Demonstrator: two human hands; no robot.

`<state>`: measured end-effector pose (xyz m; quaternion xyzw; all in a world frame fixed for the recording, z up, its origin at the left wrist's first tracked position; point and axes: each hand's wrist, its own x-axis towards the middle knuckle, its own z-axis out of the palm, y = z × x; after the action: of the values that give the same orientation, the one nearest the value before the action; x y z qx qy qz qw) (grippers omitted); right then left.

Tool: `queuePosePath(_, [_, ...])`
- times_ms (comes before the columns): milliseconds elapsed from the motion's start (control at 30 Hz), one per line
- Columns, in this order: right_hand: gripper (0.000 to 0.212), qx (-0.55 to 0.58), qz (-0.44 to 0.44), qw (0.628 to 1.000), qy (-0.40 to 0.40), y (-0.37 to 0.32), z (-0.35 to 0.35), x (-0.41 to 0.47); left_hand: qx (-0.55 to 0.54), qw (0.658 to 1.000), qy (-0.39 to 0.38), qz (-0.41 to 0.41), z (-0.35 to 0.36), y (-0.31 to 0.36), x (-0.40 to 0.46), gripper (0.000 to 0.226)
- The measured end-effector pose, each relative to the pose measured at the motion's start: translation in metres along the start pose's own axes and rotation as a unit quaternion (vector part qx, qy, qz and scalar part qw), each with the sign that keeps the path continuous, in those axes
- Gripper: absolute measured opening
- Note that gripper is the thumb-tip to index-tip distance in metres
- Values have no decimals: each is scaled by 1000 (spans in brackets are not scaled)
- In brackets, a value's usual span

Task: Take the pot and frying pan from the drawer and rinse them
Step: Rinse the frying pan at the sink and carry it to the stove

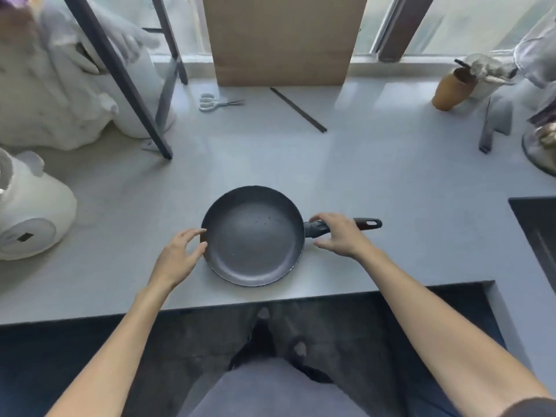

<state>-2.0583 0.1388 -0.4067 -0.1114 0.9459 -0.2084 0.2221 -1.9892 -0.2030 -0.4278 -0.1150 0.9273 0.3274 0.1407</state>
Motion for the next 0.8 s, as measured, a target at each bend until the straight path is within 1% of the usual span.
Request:
queuePosePath(133, [41, -27, 5, 1000, -13, 10, 12, 20, -83, 996, -13, -17, -2, -8, 11, 28])
queuePosePath(233, [38, -35, 6, 999, -10, 12, 17, 32, -125, 992, -12, -27, 2, -9, 17, 37])
queuePosePath(333, [39, -33, 10, 999, -11, 14, 20, 40, -136, 990, -14, -32, 5, -10, 21, 43])
queuePosePath(467, [39, 15, 24, 1000, -13, 19, 21, 41, -116, 993, -3, -28, 4, -11, 30, 47])
queuePosePath(567, [38, 66, 49, 997, -8, 26, 18, 35, -109, 994, 18, -11, 4, -2, 35, 51])
queuePosePath(667, [38, 104, 72, 992, 23, 37, 7, 21, -106, 993, 36, 24, 4, 20, 44, 51])
queuePosePath(800, [38, 124, 99, 984, 77, 65, -18, -13, -94, 991, 23, 94, 10, 66, 58, 43])
